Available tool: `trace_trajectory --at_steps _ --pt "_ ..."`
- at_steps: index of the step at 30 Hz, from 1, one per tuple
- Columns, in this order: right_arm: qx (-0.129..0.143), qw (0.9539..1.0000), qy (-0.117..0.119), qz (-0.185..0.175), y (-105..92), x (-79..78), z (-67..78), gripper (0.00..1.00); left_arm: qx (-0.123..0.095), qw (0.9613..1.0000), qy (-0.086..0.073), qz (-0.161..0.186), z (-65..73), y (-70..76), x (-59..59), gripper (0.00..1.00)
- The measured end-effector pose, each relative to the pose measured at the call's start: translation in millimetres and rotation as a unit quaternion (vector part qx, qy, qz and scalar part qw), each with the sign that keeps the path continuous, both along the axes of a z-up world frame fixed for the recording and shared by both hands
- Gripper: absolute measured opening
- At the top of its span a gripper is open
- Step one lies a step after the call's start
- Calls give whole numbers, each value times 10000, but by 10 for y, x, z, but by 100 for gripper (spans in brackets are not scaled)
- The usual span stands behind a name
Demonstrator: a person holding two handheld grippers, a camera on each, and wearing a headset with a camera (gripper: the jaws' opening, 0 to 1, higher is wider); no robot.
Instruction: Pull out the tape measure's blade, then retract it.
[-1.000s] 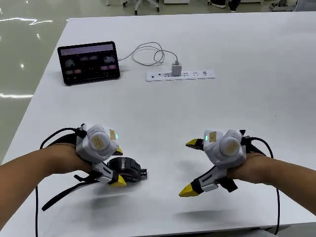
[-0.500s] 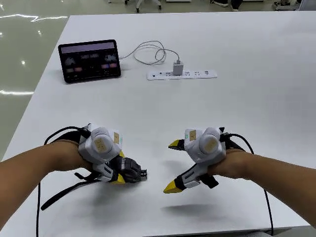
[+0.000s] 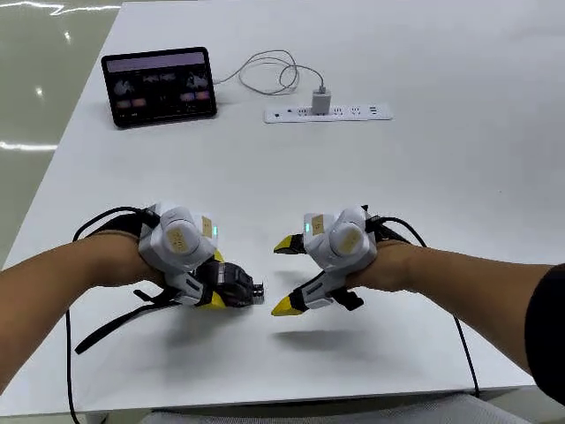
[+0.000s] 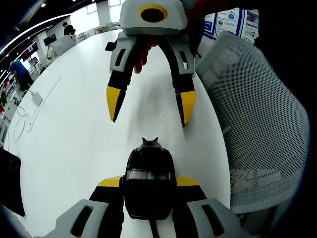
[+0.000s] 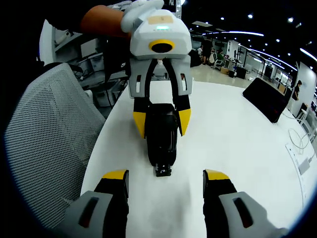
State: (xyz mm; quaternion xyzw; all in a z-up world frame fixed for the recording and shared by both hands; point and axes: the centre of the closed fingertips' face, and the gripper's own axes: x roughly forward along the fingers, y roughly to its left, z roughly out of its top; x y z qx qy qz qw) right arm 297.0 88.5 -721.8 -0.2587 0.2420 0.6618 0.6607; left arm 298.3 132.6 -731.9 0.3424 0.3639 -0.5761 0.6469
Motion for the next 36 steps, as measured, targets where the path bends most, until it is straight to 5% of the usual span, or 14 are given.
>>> trace_trajectory --at_steps 12,25,36 --pt "-155 9996 155 190 98 -60 -179 39 -25 10000 24 -6 2 -2 -4 34" --pt "-249 9995 58 189 147 -38 -283 17 -20 10000 63 23 -3 2 -7 34" --pt "-363 9991 75 206 178 -43 -363 13 -42 9999 95 37 -3 1 -9 34"
